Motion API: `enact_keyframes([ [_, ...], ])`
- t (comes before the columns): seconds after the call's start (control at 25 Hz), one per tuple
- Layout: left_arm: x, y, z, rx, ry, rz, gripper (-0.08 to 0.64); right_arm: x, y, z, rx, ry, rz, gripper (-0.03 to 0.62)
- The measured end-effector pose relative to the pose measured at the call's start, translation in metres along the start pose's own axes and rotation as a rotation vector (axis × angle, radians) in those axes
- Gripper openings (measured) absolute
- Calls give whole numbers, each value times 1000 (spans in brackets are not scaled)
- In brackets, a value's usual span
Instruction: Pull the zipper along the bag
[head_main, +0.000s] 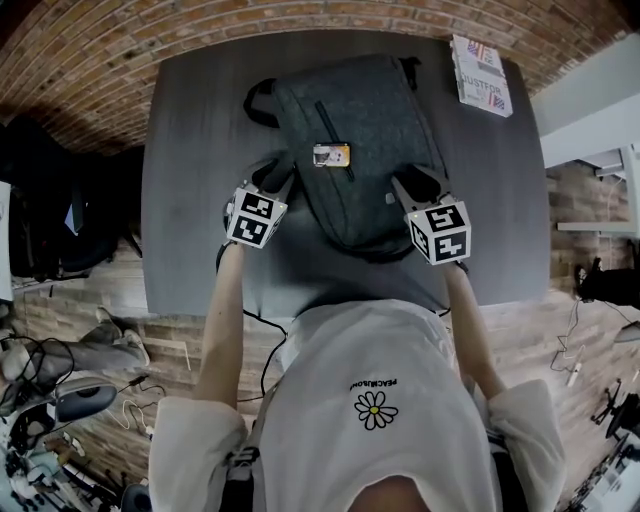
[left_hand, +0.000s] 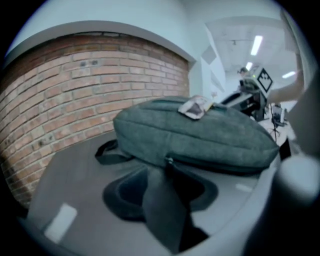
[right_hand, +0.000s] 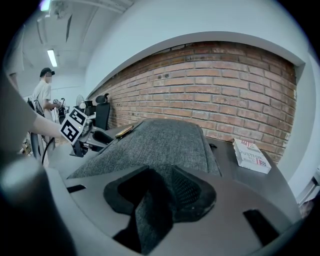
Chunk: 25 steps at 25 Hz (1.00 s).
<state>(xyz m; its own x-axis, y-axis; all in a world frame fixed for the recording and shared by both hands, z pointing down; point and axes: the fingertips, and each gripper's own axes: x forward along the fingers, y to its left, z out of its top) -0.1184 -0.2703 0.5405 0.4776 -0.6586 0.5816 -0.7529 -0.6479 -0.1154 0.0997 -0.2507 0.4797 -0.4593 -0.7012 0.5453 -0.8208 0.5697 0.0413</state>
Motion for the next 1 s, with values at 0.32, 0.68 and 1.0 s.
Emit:
enact_keyframes([
  [0.32,8,-10,-10,127,38,54,153,-3,-1,-1,-3,1,-17,141],
  [0.68,18,-1,-11,167,35,197,149,2,0,-1,-3,2,-24,140],
  [1.0,19,-10,-9,217,15,210,35,-2,2,-1,-3,-6,-35,138],
])
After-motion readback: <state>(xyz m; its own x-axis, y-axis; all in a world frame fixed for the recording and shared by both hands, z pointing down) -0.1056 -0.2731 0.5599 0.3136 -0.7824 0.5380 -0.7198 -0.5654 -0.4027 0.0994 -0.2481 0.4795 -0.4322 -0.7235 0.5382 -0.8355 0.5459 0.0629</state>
